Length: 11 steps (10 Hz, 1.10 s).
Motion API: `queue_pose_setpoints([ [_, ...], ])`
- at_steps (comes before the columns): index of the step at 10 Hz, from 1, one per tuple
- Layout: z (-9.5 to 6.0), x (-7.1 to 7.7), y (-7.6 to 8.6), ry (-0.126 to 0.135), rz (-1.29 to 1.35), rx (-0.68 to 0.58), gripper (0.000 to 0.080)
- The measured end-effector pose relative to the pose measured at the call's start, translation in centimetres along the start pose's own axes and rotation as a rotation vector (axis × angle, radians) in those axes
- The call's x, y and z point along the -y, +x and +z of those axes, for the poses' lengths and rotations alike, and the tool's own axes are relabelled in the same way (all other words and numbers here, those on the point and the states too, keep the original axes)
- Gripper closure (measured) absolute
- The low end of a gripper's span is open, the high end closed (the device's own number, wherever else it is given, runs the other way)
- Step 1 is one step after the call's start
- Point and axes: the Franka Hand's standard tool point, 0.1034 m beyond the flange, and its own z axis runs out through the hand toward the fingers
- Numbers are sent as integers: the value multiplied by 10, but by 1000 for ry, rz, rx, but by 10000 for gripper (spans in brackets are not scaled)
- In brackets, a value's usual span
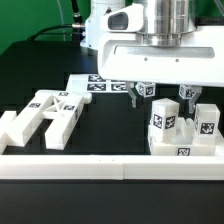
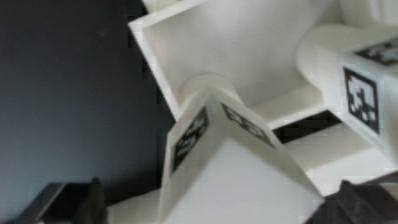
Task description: Assemble chair
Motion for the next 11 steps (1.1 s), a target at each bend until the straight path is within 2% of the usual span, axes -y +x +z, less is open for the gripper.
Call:
queue_pose_setpoints([
  [5,3,-2,-1,-37,-419,4,150],
  [8,3,-3,-1,-41,-579,7,150],
  [10,4,-3,-1,-42,-571,7,177],
  [11,4,-3,-1,-42,-552,7,353],
])
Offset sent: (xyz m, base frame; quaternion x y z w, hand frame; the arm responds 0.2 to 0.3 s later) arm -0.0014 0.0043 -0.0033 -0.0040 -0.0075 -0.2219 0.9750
